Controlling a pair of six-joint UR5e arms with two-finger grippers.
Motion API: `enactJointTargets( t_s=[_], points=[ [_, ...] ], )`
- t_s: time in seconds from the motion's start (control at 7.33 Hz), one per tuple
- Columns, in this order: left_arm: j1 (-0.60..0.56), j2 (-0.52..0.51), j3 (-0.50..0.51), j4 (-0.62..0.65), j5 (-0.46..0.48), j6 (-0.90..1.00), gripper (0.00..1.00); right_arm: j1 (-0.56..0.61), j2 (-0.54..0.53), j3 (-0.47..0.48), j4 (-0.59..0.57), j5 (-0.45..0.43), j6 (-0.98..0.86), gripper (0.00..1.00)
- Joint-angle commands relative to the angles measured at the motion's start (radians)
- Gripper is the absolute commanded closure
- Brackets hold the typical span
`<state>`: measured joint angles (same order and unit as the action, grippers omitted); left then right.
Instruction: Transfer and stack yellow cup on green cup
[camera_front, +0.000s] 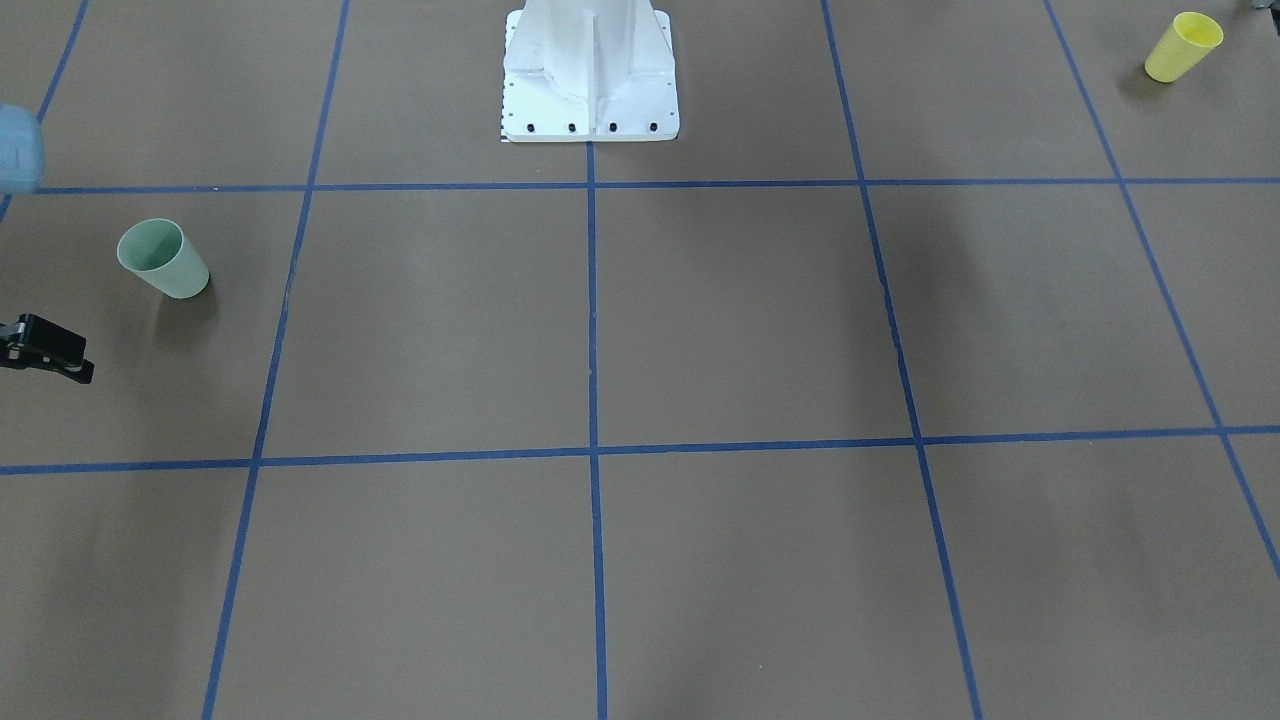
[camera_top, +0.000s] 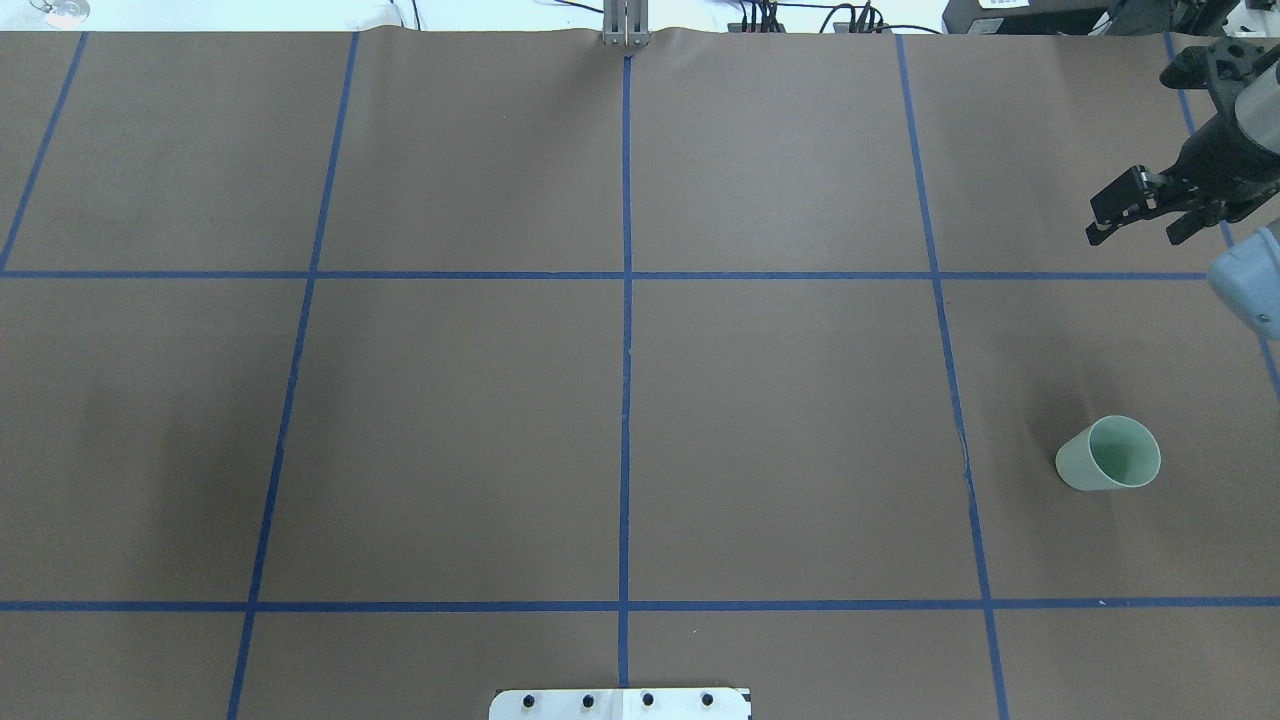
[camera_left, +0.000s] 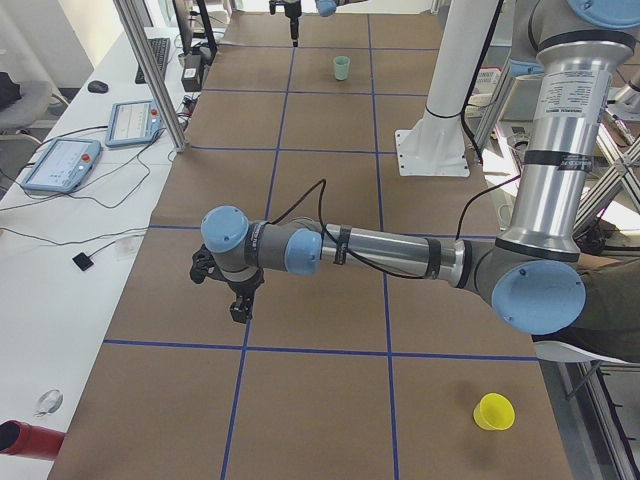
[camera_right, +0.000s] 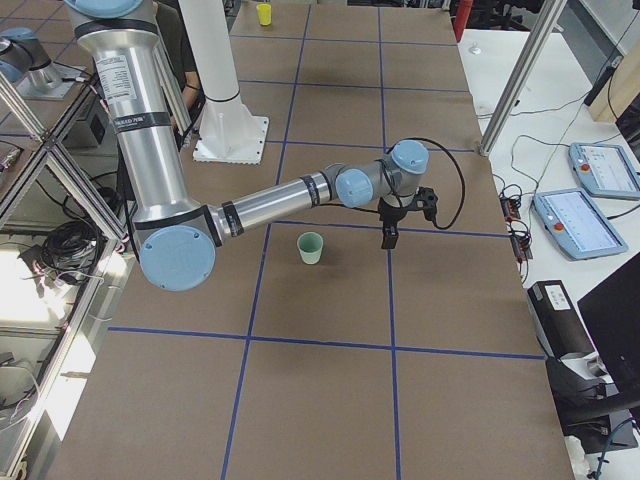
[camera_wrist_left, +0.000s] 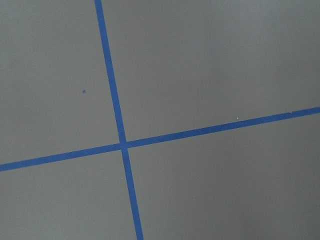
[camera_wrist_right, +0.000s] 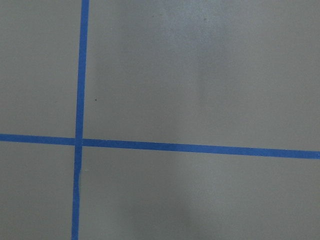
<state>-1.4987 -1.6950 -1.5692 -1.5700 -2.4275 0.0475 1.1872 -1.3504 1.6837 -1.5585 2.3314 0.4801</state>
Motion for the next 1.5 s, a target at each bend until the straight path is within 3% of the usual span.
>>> enactJointTargets(
  t_s=[0.0,0.27,0.68,0.95,1.09,1.36],
  points=[
    [0.0,-0.011,-0.006,0.005,0.007,0.0,0.0,0.002,-0.009,0.014,-0.008,0.003,-0.008,0.0],
    [0.0,0.011,0.003,0.002,0.011,0.002,0.0,0.04,-0.015,0.014,-0.014,0.025,-0.002,0.0],
    [-0.003,0.035,0.0,0.001,0.019,-0.002,0.0,0.21,-0.117,0.027,-0.011,0.13,0.002,0.0],
    [-0.003,0.035,-0.009,-0.001,0.021,-0.003,0.0,0.215,-0.154,0.034,-0.005,0.109,0.0,0.0],
    [-0.002,0.017,-0.012,0.008,0.048,-0.005,0.0,0.215,-0.161,0.036,-0.006,0.048,-0.012,0.0],
    [0.0,0.018,-0.025,0.011,0.137,-0.044,0.0,0.21,-0.167,0.03,-0.014,0.02,-0.078,0.0]
  ],
)
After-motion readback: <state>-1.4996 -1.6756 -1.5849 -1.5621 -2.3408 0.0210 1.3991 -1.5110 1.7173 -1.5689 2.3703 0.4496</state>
